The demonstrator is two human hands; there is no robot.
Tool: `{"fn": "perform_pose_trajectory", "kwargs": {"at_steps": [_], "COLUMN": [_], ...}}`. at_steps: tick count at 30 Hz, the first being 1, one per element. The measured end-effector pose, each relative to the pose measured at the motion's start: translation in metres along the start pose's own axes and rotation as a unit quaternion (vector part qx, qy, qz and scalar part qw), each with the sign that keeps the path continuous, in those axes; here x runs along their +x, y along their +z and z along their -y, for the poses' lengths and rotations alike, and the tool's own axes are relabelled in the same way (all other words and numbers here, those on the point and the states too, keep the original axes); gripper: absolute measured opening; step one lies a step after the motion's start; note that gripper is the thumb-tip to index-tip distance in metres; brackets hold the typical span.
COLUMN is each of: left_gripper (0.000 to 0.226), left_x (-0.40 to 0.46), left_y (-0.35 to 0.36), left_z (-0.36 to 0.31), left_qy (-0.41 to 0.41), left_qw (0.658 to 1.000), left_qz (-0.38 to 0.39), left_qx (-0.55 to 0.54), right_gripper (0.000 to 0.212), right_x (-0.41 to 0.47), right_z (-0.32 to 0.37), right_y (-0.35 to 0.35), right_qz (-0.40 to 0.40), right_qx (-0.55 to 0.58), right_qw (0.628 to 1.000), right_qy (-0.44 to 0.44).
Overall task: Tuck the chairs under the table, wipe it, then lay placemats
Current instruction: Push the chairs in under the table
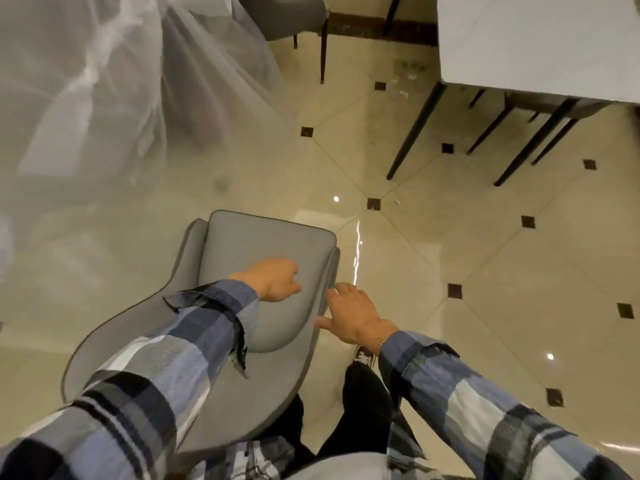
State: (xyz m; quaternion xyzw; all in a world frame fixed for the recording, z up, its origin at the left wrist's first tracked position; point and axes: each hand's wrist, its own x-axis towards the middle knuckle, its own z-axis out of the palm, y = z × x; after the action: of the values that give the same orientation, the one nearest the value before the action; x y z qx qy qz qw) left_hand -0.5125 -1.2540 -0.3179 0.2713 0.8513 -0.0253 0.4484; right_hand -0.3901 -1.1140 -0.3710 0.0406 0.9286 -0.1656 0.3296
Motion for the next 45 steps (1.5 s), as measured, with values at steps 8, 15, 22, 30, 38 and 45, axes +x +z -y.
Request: {"fn": "perform_pose_trajectory", "kwargs": {"at_steps": [8,15,22,30,38,45], "left_gripper": [0.056,0.101,0.116,0.063,0.063,0.052], "left_x": [-0.067,-0.123,-0.170,-0.163,-0.138,-0.091], "left_y": [0.047,0.071,0.107,0.148,0.154,0.120], "left_z": [0.097,0.128,0.194,0.244,0.238,0.199], "left_qy": [-0.032,0.081,0.214,0.389,0.467,0.474], "left_qw": [0.997,0.993,0.966,0.888,0.813,0.793], "left_qz": [0.055,0.071,0.132,-0.162,-0.270,-0.324], "left_qx": [0.047,0.040,0.055,0.185,0.219,0.206], "right_gripper": [0.062,0.069,0.064,0.080,0.050,0.045], "right_x": [-0.032,-0.073,-0.083,-0.109,-0.106,-0.081], "right_z": [0.108,0.156,0.195,0.225,0.233,0.184], "right_y": [0.035,0.061,0.085,0.106,0.122,0.093], "right_qz": [0.007,0.018,0.006,-0.073,-0.213,-0.314], "right_qx": [0.004,0.051,0.165,0.124,-0.012,-0.025], "right_qw": [0.998,0.998,0.984,0.988,0.977,0.949], "right_qy": [-0.056,-0.041,0.066,0.051,-0.018,0.017]}}
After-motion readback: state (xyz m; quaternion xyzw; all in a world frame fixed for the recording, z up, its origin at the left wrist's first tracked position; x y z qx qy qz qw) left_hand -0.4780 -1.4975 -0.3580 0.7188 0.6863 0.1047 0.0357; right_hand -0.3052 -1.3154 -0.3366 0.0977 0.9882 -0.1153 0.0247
